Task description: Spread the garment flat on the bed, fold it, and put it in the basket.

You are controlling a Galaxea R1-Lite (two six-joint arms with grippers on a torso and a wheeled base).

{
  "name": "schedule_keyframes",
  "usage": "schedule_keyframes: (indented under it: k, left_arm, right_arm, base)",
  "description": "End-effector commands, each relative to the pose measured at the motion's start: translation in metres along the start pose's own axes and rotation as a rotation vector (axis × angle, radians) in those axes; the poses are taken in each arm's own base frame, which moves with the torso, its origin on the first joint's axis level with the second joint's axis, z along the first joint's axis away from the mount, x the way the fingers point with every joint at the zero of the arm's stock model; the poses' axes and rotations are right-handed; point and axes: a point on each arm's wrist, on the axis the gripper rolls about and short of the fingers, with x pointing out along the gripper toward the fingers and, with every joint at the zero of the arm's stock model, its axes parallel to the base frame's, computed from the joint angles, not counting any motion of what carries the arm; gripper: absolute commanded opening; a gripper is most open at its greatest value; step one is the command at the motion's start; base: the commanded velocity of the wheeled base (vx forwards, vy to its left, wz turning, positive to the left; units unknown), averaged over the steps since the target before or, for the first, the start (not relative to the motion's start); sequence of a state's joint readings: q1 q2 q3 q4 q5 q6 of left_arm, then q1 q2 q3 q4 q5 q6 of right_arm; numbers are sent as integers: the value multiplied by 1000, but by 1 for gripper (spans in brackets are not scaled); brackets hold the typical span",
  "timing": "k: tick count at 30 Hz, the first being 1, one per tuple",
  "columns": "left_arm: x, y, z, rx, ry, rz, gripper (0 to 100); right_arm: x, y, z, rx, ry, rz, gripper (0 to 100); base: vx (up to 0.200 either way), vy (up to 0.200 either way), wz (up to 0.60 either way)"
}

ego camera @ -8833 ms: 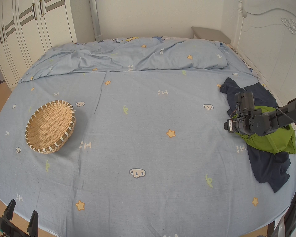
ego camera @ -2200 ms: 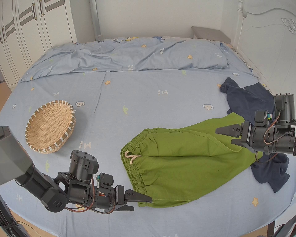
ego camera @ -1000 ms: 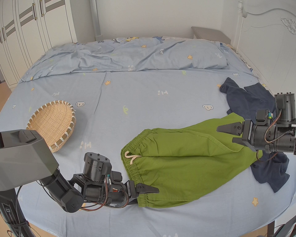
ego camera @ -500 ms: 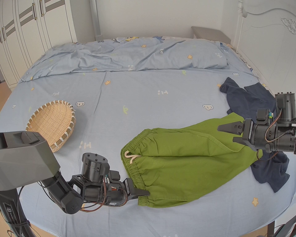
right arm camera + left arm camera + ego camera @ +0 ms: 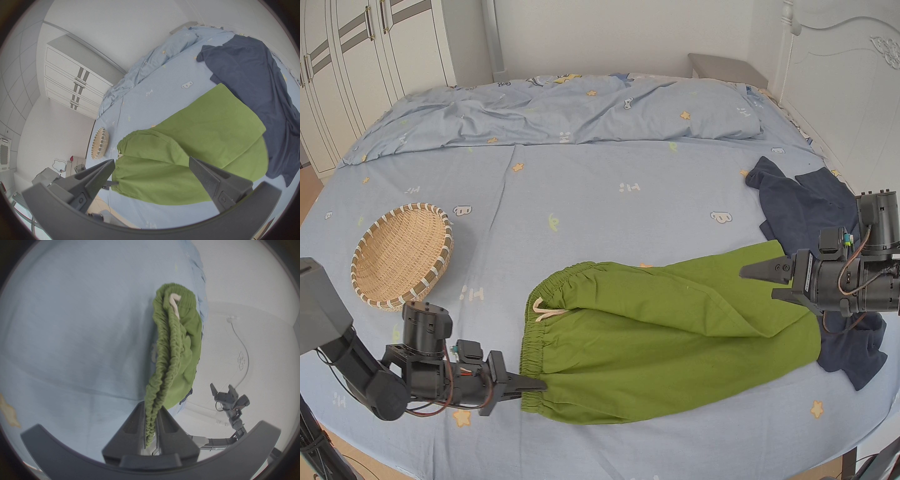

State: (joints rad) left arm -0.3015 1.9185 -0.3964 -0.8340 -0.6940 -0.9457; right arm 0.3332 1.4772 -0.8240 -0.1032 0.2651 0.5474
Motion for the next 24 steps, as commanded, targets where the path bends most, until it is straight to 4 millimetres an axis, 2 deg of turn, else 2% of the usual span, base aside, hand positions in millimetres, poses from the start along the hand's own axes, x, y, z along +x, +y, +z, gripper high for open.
schedule_keyframes:
  k: [1, 4, 5, 8, 10, 13, 16, 20, 24]
  left_arm:
    - [-42, 13, 2, -23, -71, 25, 0]
    - [-48, 22, -1, -15, -73, 55, 0]
    - [-57, 32, -3, -10, -87, 83, 0]
    - [-63, 37, -3, -19, -104, 93, 0]
    - [-73, 37, -5, -24, -140, 92, 0]
    - [-82, 38, -5, -31, -181, 91, 0]
    - [-86, 40, -4, -42, -196, 93, 0]
    - [-85, 40, -1, -37, -203, 89, 0]
    - [-84, 39, -1, -30, -196, 86, 0]
  right_arm:
    - [-13, 0, -12, 7, 75, 14, 100]
    - [-16, -3, -17, 19, 105, 13, 100]
    - [-19, -10, -26, 31, 137, 1, 100]
    - [-19, -19, -38, 36, 167, -26, 100]
    - [-20, -39, -52, 26, 205, -82, 100]
    - [-24, -55, -59, 40, 220, -120, 100]
    - [-28, -66, -68, 67, 256, -104, 100]
    - [-29, -71, -80, 69, 320, -22, 100]
    - [-13, -78, -81, 66, 372, 1, 100]
  base:
    - [0, 0, 0]
    - [0, 0, 0]
    - [0, 0, 0]
    - [0, 0, 0]
    - [0, 0, 0]
    - [0, 0, 0]
    - [0, 0, 0]
    - [0, 0, 0]
    - [0, 0, 0]
